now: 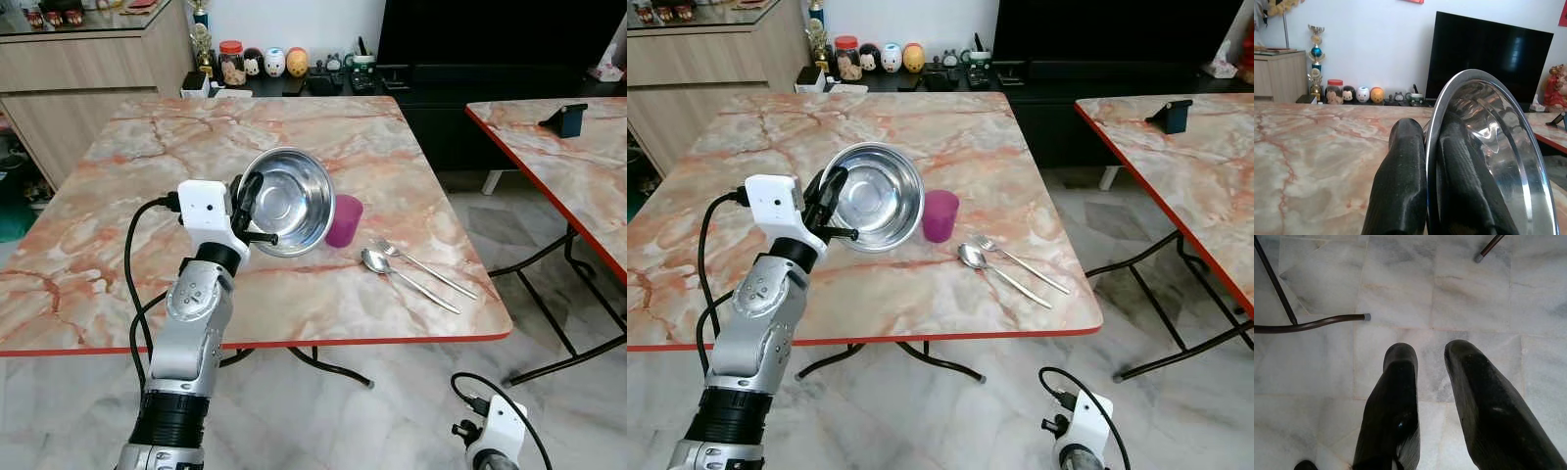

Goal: Setting the table

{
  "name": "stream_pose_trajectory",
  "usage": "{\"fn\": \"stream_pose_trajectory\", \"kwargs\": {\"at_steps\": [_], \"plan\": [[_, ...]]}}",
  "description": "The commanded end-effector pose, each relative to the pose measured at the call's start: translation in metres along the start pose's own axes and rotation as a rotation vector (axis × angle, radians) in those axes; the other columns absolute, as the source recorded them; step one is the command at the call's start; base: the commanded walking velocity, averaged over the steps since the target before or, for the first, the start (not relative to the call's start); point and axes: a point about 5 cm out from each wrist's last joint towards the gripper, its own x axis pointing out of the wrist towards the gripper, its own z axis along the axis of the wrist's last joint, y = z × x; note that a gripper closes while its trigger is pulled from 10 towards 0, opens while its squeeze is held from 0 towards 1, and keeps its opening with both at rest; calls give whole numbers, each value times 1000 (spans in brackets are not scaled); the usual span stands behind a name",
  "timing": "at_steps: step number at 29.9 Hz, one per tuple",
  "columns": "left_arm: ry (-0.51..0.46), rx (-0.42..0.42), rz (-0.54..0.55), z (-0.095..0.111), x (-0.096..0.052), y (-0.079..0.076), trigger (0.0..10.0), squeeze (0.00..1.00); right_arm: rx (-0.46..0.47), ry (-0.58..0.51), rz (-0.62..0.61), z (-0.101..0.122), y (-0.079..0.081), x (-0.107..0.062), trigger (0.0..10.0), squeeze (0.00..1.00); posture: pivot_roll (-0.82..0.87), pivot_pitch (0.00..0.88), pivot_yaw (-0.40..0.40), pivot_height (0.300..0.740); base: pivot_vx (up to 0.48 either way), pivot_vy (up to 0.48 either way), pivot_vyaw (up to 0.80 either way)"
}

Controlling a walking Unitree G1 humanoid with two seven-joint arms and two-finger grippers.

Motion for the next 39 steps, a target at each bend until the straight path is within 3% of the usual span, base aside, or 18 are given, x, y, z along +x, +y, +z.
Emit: {"fn": "stream_pose_trajectory", "kwargs": {"at_steps": [1,22,39], "plan": [[0,5,-14,3,4,-3,10000,0,23,-16,-9,3,1,0,10000,0,60,0,-15,740,0,0,0],[1,25,-9,2,4,-3,10000,0,17,-20,-10,5,-1,1,10000,0,61,0,-25,740,0,0,0],[8,28,-17,1,5,-6,10000,0,7,-15,-6,6,-1,1,10000,0,58,0,-28,740,0,-274,0]]}}
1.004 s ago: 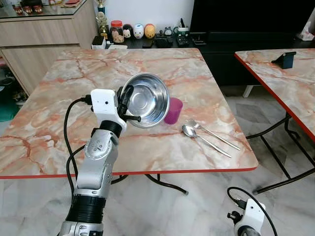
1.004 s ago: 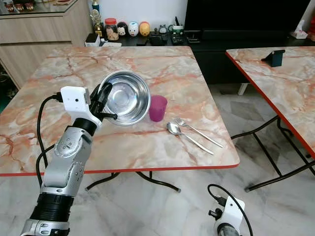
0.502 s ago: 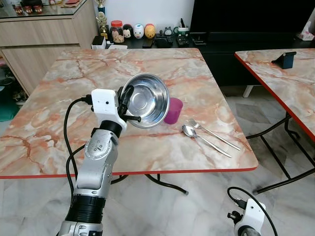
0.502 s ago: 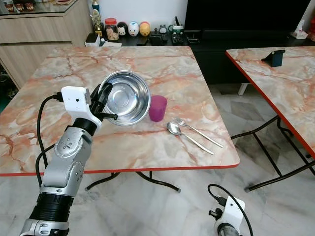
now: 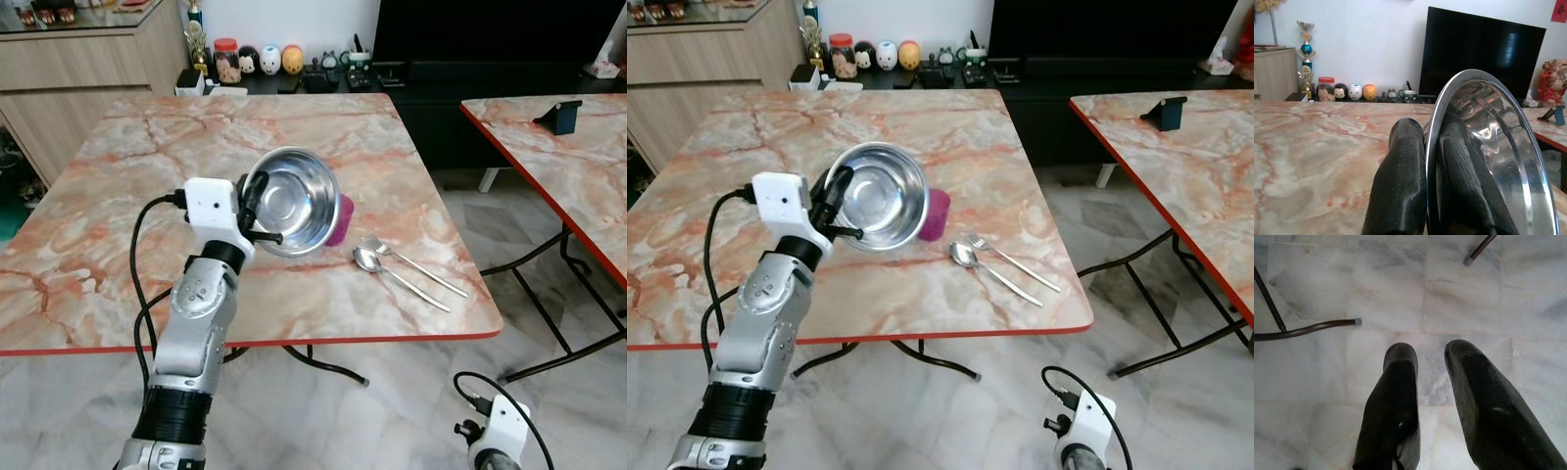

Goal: Setting the table

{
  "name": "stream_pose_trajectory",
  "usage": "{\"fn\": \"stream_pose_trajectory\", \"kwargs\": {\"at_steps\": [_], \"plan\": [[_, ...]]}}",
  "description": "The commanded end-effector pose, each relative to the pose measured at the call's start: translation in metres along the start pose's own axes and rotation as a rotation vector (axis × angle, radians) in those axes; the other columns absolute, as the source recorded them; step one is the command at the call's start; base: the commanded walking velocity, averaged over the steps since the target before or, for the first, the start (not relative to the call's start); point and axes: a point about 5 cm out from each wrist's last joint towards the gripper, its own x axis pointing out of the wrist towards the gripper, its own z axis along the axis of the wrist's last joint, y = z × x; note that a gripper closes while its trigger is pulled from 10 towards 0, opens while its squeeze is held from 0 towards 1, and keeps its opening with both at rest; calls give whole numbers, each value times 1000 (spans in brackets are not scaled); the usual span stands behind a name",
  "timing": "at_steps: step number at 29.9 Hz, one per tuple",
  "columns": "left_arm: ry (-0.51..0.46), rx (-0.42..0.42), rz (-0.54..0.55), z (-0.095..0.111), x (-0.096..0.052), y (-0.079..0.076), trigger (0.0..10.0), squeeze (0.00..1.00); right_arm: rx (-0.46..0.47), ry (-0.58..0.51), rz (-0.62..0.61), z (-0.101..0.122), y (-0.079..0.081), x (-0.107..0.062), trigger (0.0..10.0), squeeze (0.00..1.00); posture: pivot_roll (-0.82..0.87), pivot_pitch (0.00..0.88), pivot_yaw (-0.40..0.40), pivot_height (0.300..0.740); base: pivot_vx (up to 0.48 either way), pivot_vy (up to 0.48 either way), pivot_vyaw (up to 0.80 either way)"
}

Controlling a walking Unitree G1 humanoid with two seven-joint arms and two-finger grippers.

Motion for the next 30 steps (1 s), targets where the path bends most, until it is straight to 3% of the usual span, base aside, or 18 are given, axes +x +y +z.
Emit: {"fn": "stream_pose_trajectory", "kwargs": {"at_steps": [1,25,30], "plan": [[-4,17,1,3,4,-1,10000,0,3,-4,-4,2,-2,0,10000,0,58,0,-28,740,0,-319,0],[3,6,-7,2,4,-4,10000,0,-17,-2,0,3,-3,1,10000,0,48,0,-29,740,0,-342,0],[9,5,-9,1,3,-4,10000,0,-30,8,0,2,-3,1,10000,0,41,0,-24,740,0,-340,577]]}}
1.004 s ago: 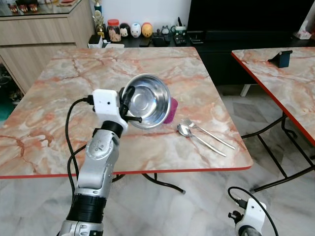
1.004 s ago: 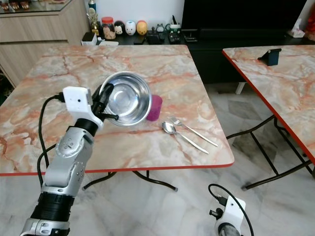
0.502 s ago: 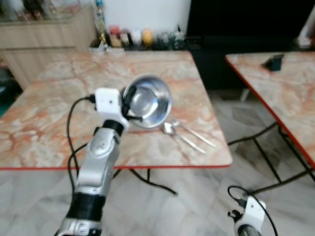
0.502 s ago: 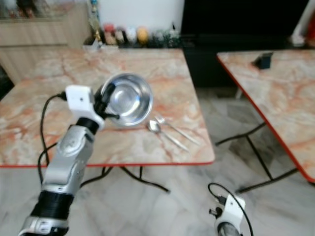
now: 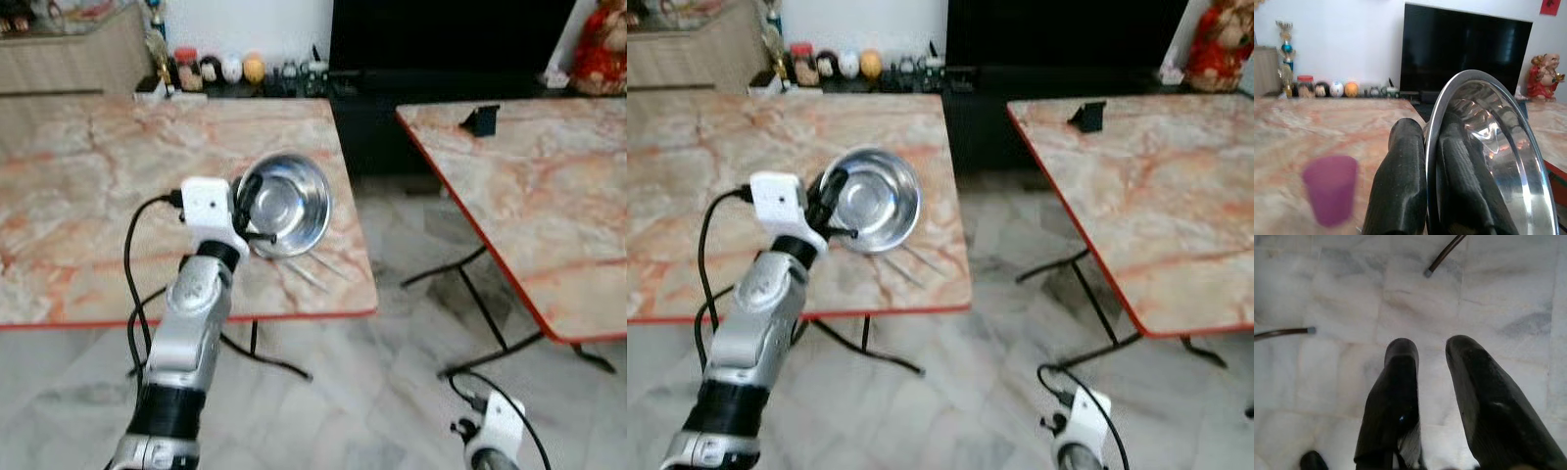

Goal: Setting the table

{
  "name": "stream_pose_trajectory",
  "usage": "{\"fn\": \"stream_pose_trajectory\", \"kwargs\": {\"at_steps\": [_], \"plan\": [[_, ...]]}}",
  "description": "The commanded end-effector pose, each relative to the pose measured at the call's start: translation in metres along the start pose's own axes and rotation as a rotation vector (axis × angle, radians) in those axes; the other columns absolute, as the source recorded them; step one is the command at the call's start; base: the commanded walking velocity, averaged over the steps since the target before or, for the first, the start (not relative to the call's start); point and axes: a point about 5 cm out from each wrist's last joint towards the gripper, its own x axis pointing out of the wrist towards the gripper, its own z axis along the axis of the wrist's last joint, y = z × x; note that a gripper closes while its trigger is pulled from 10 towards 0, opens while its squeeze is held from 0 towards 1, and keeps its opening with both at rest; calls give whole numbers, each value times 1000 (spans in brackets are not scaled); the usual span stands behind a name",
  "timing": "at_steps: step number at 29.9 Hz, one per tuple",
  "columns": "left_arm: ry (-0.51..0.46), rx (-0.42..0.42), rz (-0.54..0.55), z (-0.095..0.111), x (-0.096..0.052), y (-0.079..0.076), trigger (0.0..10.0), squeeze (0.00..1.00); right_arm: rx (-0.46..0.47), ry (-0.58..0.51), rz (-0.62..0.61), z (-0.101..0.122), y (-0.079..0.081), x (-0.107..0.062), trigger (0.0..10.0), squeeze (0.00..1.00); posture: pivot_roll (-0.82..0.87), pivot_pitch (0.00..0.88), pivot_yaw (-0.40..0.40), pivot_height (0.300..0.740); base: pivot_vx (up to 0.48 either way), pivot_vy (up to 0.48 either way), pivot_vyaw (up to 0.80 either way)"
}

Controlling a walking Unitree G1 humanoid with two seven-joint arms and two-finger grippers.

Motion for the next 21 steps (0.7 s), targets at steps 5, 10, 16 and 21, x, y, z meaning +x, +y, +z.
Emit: {"fn": "stream_pose_trajectory", "kwargs": {"at_steps": [5,10,16,21], "plan": [[-20,18,-11,6,1,0,10000,0,17,-9,-5,5,0,1,10000,0,42,0,-23,740,0,-339,0],[-17,18,-11,5,1,0,10000,0,20,-6,-2,4,0,1,10000,0,40,0,-22,740,0,-340,0],[-19,21,-14,5,2,0,10000,0,15,-2,5,5,0,1,10000,0,42,0,-25,740,0,-339,0],[-19,28,-14,5,1,0,10000,0,9,-2,8,5,0,1,10000,0,40,0,-25,740,0,-340,0]]}}
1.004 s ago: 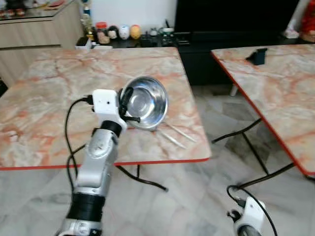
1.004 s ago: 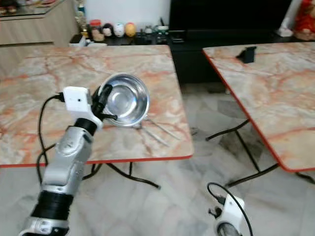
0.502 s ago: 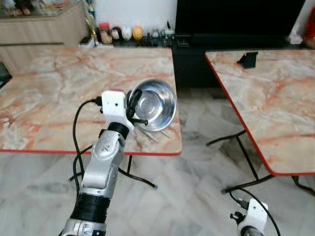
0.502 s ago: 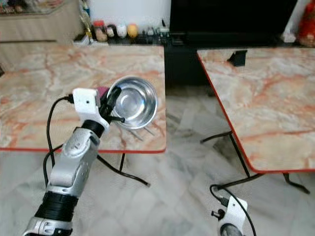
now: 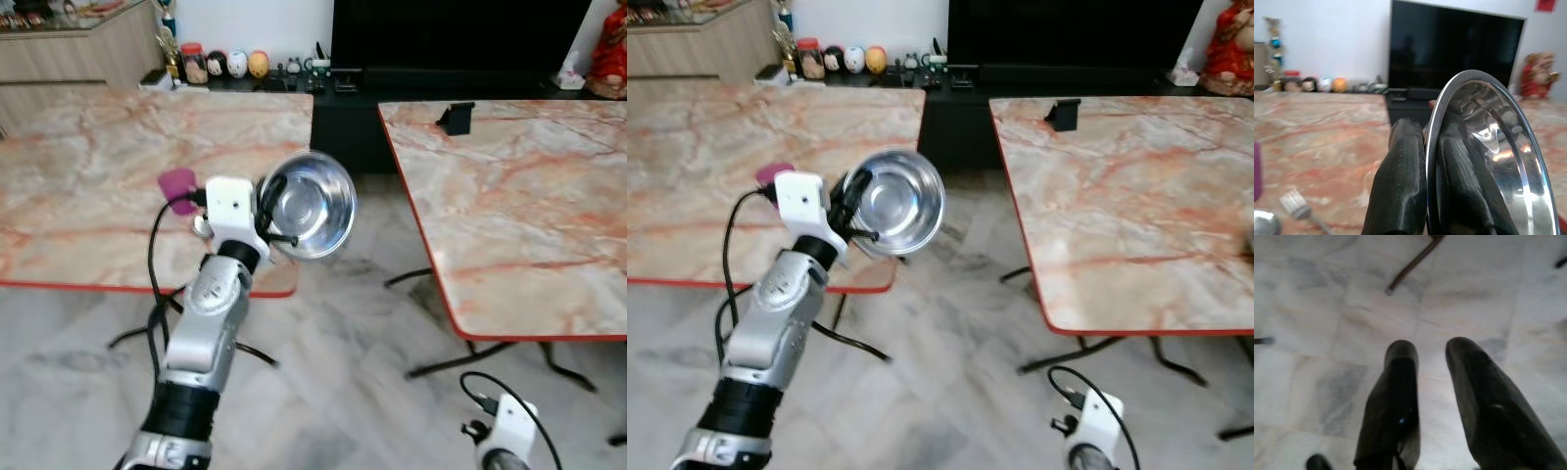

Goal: Setting the table

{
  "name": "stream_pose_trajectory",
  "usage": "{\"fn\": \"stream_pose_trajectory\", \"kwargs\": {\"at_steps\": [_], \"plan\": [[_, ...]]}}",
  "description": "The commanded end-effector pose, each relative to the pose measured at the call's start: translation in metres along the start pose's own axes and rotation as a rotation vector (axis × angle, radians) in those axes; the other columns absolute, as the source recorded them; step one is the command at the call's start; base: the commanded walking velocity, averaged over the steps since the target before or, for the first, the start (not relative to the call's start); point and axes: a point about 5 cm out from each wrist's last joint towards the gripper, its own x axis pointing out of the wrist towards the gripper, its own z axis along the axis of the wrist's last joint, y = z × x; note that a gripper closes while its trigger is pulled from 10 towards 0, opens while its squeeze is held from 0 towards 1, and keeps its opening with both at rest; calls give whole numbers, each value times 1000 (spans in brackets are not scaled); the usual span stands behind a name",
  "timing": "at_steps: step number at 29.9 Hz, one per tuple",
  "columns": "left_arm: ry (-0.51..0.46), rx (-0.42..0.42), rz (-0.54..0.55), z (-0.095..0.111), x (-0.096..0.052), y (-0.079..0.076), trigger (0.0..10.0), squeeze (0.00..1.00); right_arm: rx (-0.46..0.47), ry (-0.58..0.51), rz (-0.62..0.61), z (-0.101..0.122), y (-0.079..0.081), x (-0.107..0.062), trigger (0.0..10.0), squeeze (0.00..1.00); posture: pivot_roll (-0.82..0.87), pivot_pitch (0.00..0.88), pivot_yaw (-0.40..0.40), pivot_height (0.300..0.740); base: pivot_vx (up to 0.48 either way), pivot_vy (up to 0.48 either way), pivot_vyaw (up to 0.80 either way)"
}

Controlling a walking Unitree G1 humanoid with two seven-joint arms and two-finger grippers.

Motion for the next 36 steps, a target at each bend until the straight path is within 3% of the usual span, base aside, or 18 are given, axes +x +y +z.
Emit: {"fn": "stream_pose_trajectory", "kwargs": {"at_steps": [1,36], "plan": [[-20,5,-25,4,2,-8,10000,0,1,-2,-12,2,-5,0,10000,0,40,0,-25,740,0,-337,0],[0,22,-34,0,-1,-8,10000,0,4,0,-2,-1,-6,-1,10000,0,37,0,-31,740,0,-338,0]]}}
